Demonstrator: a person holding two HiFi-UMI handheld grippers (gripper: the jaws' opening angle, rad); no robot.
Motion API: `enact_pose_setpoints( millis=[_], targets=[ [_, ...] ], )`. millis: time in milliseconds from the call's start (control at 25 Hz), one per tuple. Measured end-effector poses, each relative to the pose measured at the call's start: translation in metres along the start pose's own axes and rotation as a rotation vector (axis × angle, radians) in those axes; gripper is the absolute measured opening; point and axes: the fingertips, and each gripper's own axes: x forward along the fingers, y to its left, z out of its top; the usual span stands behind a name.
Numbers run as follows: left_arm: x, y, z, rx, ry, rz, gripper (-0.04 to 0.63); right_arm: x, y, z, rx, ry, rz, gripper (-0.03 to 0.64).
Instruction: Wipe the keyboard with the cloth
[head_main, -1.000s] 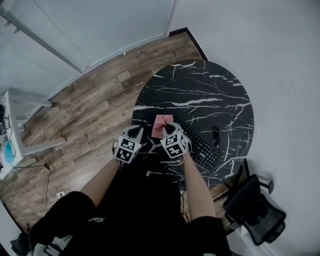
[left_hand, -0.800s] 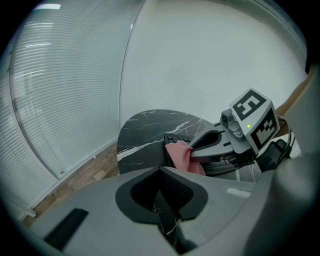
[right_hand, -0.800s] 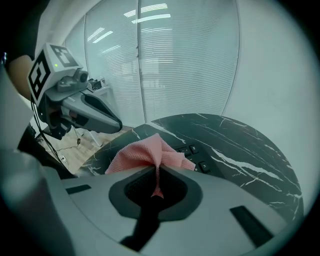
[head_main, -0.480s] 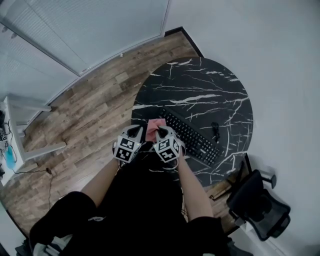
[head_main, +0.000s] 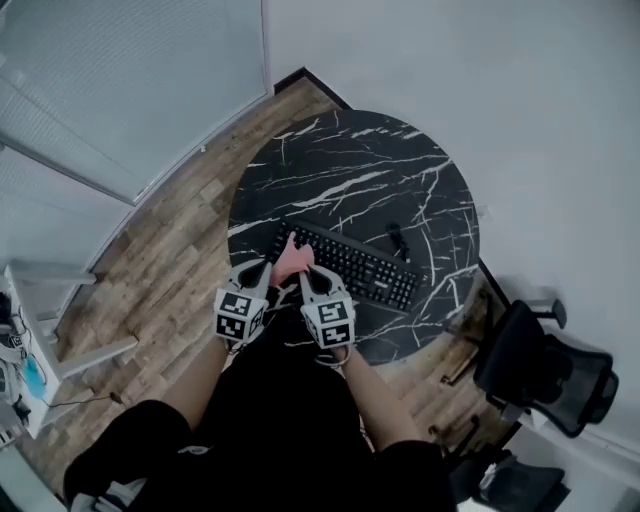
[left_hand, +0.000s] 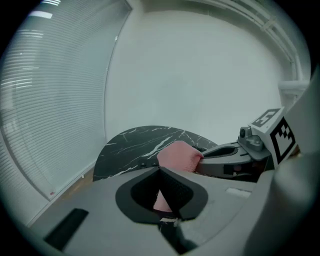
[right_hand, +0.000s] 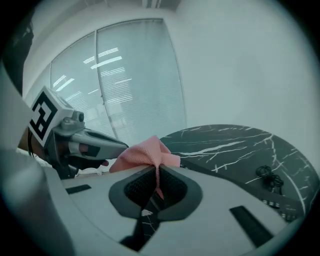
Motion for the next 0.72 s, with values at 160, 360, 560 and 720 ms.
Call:
enact_pose_setpoints(
  millis=[160,360,560,720],
  targets=[
    [-0.004,-0.036,0.020,0.070,-0.019,-0.069,-0.002,-0.048,-0.016,0.000,0.011,-0.082,-0.150,0.000],
    [-0.020,-0.088,0.034,0.130,-0.055,-0.125,-0.002,-0.121,-0.033,-0.003,0.027,-0.160,-0.289,0.000],
    [-0.045,-0.147,0.044,0.182,-0.113,-0.172,-0.002,-0.206,-0.045,-0.011,0.034,-0.229,-0.467,0.000],
    [-0.092,-0.185,0.051,0.239,-0.184,-0.216,-0.002,-0.269,-0.035,-0.008,0.030,-0.330,-0.570,0.000]
  ],
)
